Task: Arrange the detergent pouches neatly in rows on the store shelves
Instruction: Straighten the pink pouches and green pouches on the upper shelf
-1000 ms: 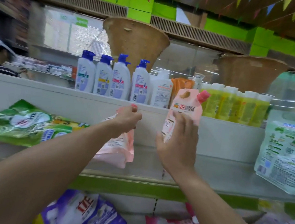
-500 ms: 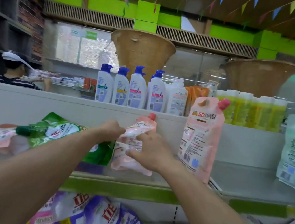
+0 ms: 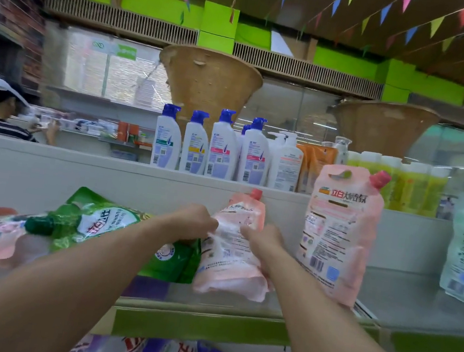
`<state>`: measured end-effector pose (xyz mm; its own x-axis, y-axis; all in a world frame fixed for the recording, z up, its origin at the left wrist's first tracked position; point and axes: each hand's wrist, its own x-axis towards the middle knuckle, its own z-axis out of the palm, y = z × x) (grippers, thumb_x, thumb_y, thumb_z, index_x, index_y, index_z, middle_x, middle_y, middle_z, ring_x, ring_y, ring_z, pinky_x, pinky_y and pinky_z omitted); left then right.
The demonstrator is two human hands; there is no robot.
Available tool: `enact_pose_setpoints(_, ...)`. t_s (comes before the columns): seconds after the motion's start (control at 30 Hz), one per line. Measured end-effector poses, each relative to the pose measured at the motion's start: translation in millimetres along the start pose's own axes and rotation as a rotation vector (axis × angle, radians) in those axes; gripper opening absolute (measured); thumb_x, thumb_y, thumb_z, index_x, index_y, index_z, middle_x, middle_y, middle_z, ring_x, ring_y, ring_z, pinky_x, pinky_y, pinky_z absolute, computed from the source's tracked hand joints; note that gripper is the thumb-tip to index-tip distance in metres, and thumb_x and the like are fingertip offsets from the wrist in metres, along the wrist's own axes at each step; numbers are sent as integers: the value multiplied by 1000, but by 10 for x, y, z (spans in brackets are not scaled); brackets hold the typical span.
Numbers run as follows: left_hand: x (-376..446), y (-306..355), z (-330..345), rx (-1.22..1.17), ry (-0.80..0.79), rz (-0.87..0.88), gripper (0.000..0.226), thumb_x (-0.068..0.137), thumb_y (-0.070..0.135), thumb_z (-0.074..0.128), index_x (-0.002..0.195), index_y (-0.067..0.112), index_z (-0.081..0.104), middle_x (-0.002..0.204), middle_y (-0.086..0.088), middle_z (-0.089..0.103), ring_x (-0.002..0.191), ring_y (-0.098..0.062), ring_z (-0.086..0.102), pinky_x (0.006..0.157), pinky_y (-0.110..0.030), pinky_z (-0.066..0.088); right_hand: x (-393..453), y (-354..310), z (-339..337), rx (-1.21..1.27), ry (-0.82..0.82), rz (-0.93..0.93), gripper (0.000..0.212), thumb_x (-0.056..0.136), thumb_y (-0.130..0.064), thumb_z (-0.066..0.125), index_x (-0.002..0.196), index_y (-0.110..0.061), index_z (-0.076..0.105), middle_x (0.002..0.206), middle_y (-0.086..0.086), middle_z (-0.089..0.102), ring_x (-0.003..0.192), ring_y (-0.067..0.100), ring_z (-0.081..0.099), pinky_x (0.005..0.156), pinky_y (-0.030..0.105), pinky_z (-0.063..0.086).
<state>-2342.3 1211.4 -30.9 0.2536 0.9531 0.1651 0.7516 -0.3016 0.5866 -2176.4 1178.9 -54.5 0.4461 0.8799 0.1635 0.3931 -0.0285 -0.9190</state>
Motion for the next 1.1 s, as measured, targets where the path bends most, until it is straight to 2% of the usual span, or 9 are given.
enact_pose_setpoints(0.1, -4, 35, -18, -39, -14, 8, 23, 87, 24, 47, 83, 7, 62, 71, -6, 54, 60, -19, 49, 56, -25, 39, -73, -73, -17, -133, 180, -178, 27, 93, -31, 53, 101, -9, 67, 91, 7, 68, 73, 23, 60, 66, 29, 48)
enact_pose_setpoints(0.2, 1, 64, -41, -191, 7, 17, 31, 96, 34, 40, 85, 10, 57, 86, -9, 58, 69, -19, 53, 63, -28, 41, -178, -172, -142, 102, 297, -324, 33, 93, -37, 53, 87, -8, 68, 79, 8, 69, 75, 27, 65, 70, 37, 54)
enact_pose_setpoints(0.27, 29, 116, -56, -413, 11, 42, 33, 99, 40, 35, 84, 16, 52, 92, -7, 59, 76, -18, 54, 63, -29, 40, -280, -244, -264, 268, 351, -423, 34, 92, -39, 57, 75, -11, 66, 70, 5, 67, 68, 20, 62, 61, 30, 49)
enact_pose_setpoints(0.37, 114, 221, -26, -791, -50, 47, 33, 95, 40, 38, 76, 16, 49, 75, -3, 59, 64, -18, 50, 55, -27, 34, -481, -185, -434, 348, 338, -526, 34, 90, -39, 59, 68, -13, 59, 67, 8, 63, 60, 10, 55, 56, 28, 43)
enact_pose_setpoints(0.43, 174, 298, 67, -845, -63, 74, 29, 94, 35, 42, 72, 18, 50, 69, 1, 56, 60, -15, 45, 53, -26, 28, -549, -1, -549, 325, 292, -487, 29, 90, -38, 60, 67, -21, 55, 63, -5, 60, 56, -1, 53, 56, 25, 42)
enact_pose_setpoints(0.53, 250, 387, 180, -937, -87, 121, 25, 93, 31, 46, 72, 19, 53, 67, 3, 54, 60, -13, 40, 54, -25, 27, -532, 180, -800, 383, 137, -374, 29, 91, -45, 55, 85, -20, 70, 84, -7, 74, 82, 3, 68, 74, 27, 52)
enact_pose_setpoints(0.63, 333, 381, 205, -961, -173, 135, 25, 94, 41, 51, 84, 18, 52, 67, 3, 54, 56, -10, 39, 50, -23, 28, -553, 91, -1010, 213, 149, -377, 37, 94, -42, 50, 81, -16, 73, 86, -2, 74, 87, 18, 68, 81, 36, 53)
enact_pose_setpoints(0.77, 453, 488, 246, -1094, -113, 130, 20, 100, 27, 47, 84, 16, 46, 60, 1, 46, 41, -6, 33, 34, -17, 25, -646, -48, -1109, -126, 235, -473, 43, 94, -36, 53, 58, -13, 56, 60, -2, 59, 59, 14, 51, 58, 32, 37)
enact_pose_setpoints(1.1, 795, 1272, 596, -1229, -17, 189, 21, 101, 18, 45, 81, 10, 45, 58, -2, 39, 48, -14, 33, 38, -23, 30, -587, -45, -1458, -225, 518, -524, 51, 97, -30, 49, 49, -20, 33, 47, -6, 37, 54, 18, 39, 51, 33, 27)
